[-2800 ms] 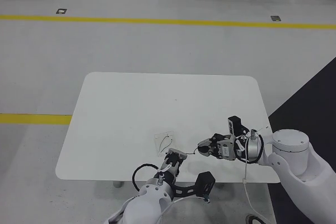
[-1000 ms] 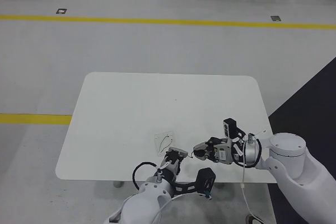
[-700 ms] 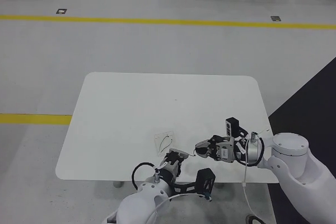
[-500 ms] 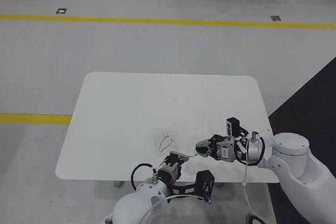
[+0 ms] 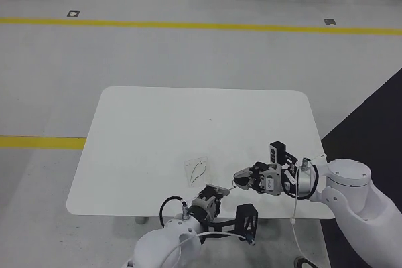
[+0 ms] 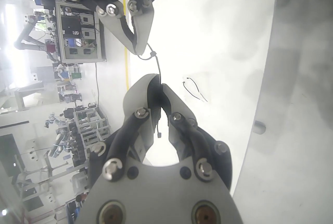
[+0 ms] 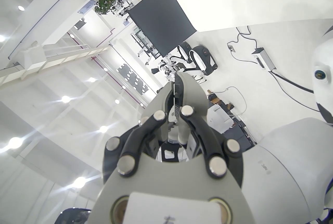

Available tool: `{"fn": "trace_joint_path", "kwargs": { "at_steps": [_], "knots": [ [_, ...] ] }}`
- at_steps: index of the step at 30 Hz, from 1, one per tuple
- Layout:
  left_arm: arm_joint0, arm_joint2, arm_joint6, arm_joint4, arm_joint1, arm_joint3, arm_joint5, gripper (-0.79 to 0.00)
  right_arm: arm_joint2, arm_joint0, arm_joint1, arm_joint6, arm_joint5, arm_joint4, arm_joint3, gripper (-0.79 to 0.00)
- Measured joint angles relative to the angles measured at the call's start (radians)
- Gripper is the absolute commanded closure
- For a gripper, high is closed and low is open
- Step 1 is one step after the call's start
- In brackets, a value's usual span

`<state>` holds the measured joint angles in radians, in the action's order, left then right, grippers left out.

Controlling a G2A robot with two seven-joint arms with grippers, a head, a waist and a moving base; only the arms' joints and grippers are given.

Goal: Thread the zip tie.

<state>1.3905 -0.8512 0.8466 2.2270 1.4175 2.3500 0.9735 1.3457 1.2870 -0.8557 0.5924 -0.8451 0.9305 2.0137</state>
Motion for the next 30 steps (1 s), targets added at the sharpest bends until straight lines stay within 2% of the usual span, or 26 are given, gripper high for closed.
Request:
{"fn": "trace_joint_path", "kwargs": {
  "at_steps": [13, 14, 16, 17, 18, 19, 30],
  "knots": [
    [-0.022, 0.006, -0.012, 0.014, 0.005, 0.0, 0.012, 0.0, -0.008, -0.008, 0.002, 0.006, -0.013, -0.01, 0.003, 0.0],
    [-0.022, 0.006, -0.012, 0.015, 0.005, 0.0, 0.012, -0.022, -0.008, -0.009, 0.002, 0.006, -0.013, -0.01, 0.002, 0.0],
    [-0.023, 0.006, -0.008, 0.017, 0.006, 0.0, 0.008, -0.32, -0.006, -0.01, 0.002, 0.005, -0.012, -0.009, 0.003, 0.0],
    [-0.023, 0.006, -0.006, 0.018, 0.006, 0.0, 0.007, -0.36, -0.004, -0.01, 0.002, 0.006, -0.011, -0.008, 0.002, 0.0],
    [-0.023, 0.006, -0.004, 0.018, 0.006, 0.0, 0.004, -0.462, -0.003, -0.01, 0.003, 0.007, -0.011, -0.006, 0.002, 0.0],
    [-0.022, 0.005, -0.001, 0.019, 0.007, 0.0, 0.001, -0.776, -0.001, -0.009, 0.003, 0.009, -0.011, -0.005, 0.001, 0.0],
    [-0.028, 0.006, 0.019, 0.025, 0.011, 0.0, -0.022, -0.785, 0.005, -0.006, 0.004, 0.014, -0.002, 0.005, -0.003, 0.0]
  ]
}}
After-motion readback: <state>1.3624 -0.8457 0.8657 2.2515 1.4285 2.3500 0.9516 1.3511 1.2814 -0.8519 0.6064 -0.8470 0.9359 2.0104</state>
